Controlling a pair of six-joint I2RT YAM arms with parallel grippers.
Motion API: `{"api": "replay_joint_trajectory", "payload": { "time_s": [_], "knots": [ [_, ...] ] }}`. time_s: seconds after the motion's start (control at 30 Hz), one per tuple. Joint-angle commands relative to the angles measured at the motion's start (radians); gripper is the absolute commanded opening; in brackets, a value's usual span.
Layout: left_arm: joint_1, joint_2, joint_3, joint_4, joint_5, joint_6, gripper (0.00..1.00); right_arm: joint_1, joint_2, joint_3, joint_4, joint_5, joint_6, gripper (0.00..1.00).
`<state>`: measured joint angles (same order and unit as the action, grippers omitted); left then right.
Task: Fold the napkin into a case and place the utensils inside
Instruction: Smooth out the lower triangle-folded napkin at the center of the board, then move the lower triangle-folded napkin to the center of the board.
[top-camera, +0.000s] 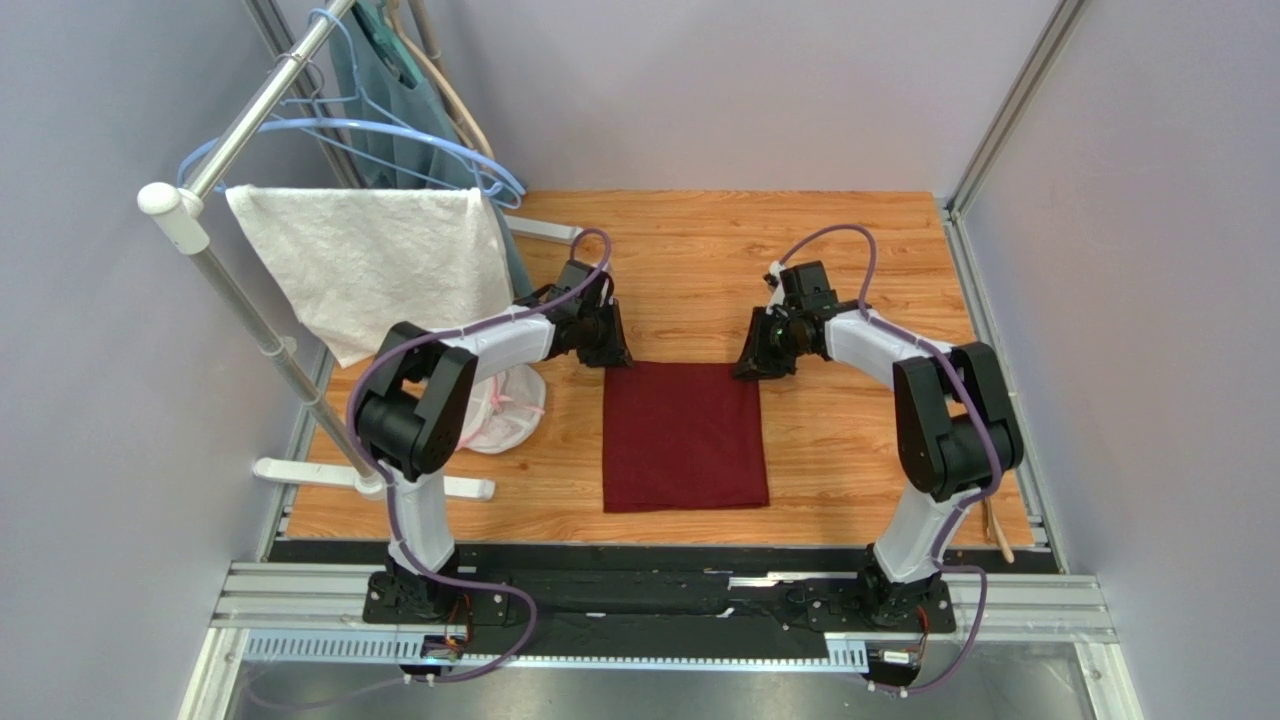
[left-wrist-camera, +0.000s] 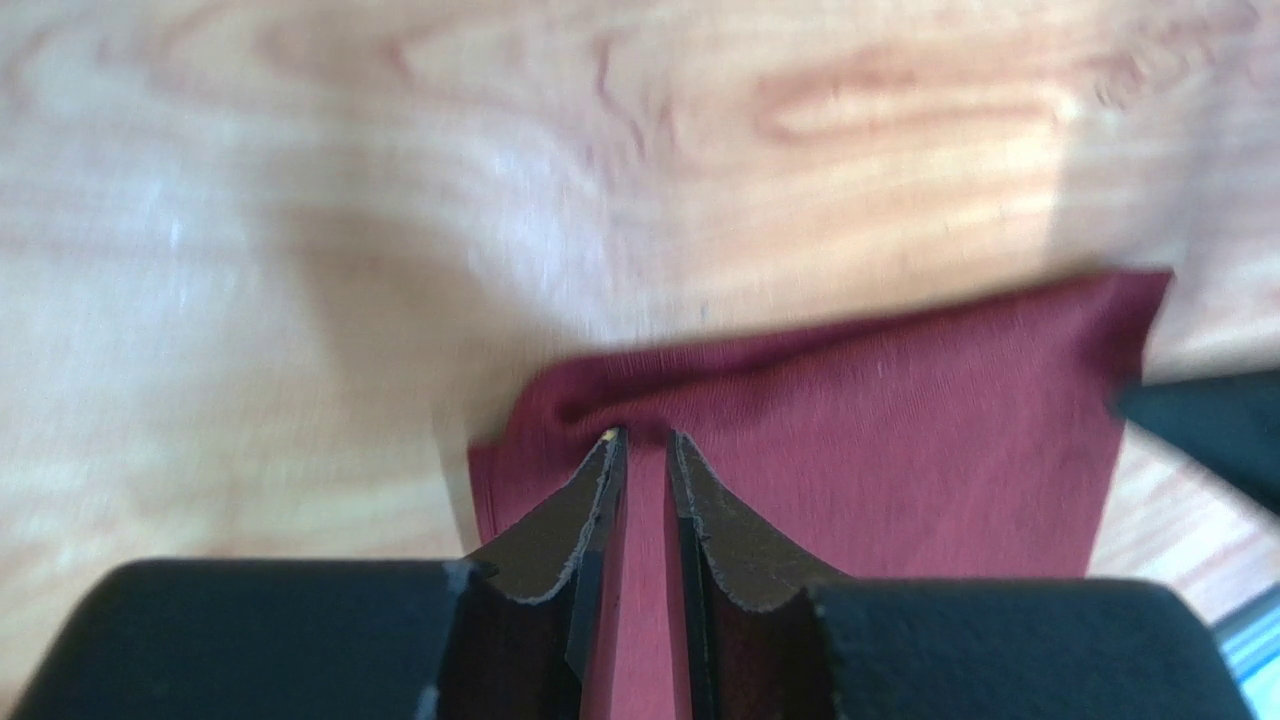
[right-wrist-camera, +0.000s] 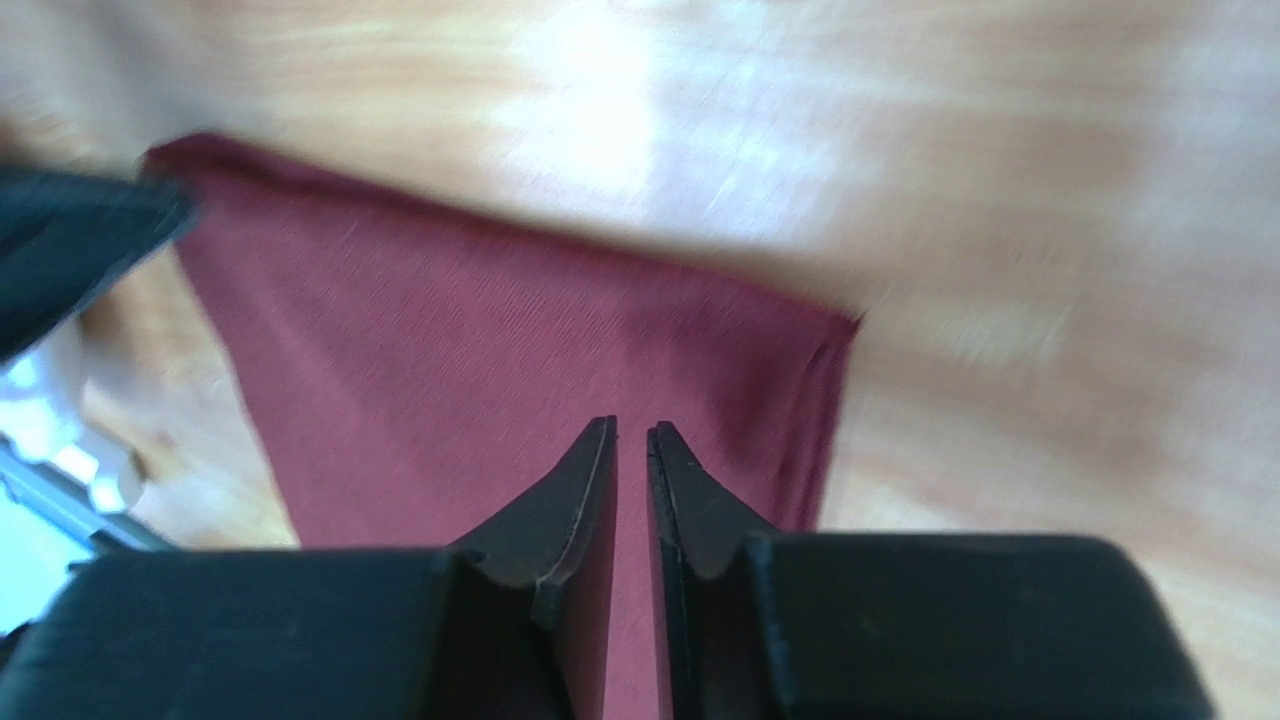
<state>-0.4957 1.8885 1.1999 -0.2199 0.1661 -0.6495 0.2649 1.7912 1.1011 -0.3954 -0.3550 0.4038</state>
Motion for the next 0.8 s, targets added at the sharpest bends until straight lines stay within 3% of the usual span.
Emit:
{"api": "replay_joint_trajectory", "payload": {
  "time_s": [0.0, 0.23, 0.4, 0.6, 0.77],
  "knots": [
    [0.005, 0.089, 0.081, -0.033, -0.017, -0.024, 0.23, 0.033, -0.147, -0.081, -0.033, -0.038, 0.023, 0.18],
    [0.003, 0.072, 0.020, -0.021, -0.019, -0.036, 0.21, 0.131, -0.334, -0.383, -0.031, -0.026, 0.090, 0.21],
    [0.002, 0.051, 0.018, -0.038, -0.020, 0.007, 0.20, 0.125, -0.441, -0.535, -0.048, 0.199, 0.223, 0.20],
    [-0.052, -0.034, -0.005, -0.041, 0.001, 0.017, 0.21, 0.094, -0.437, -0.508, -0.164, 0.468, 0.264, 0.19],
    [-0.107, -0.136, -0.069, -0.030, -0.028, 0.005, 0.27, 0.103, -0.481, -0.442, -0.211, 0.496, 0.196, 0.22]
  ]
}}
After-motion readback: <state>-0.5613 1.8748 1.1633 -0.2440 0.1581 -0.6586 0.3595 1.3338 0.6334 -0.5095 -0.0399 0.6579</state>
